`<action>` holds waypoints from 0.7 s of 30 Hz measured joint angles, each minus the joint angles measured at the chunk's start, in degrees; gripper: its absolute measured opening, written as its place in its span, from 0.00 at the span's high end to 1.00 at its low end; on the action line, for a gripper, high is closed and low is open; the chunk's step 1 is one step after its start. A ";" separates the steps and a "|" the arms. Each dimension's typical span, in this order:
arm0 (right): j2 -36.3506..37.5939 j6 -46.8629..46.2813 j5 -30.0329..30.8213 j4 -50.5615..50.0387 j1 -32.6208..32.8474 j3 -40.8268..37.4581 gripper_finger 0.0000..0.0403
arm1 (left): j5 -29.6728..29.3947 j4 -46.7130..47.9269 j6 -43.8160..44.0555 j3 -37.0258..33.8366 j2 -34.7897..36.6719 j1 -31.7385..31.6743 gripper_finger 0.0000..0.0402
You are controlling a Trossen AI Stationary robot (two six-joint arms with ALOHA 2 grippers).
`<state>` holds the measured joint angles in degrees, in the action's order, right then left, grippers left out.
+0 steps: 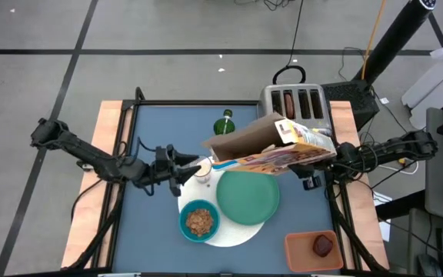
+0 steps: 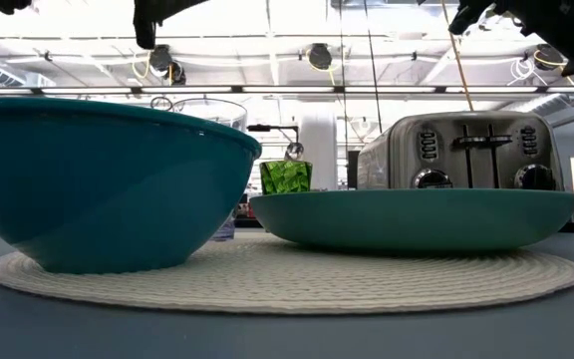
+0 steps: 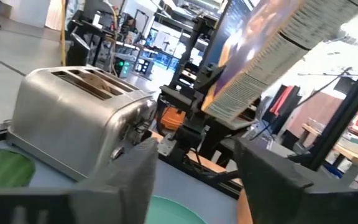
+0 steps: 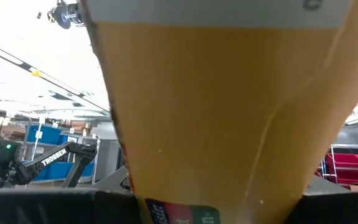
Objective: Arrange a breakfast setting
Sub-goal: Pour the cereal from the cereal box into the blue bowl
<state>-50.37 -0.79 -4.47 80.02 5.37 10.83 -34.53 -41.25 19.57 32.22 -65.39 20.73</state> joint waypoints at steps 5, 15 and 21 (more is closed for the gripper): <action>-0.02 -0.03 0.00 -0.08 0.00 0.00 0.56 | 0.01 -0.63 -0.51 0.01 0.00 -1.26 0.23; -0.02 -0.03 0.00 -0.08 0.00 0.00 0.56 | 0.16 -4.50 -3.23 0.01 -0.70 -2.45 0.01; -0.02 -0.03 0.01 -0.08 0.00 0.00 0.56 | 0.25 -15.36 -3.44 0.05 -6.50 -3.68 0.02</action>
<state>-50.39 -0.82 -4.45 79.94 5.37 10.83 -34.28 -56.60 16.12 32.27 -71.89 17.05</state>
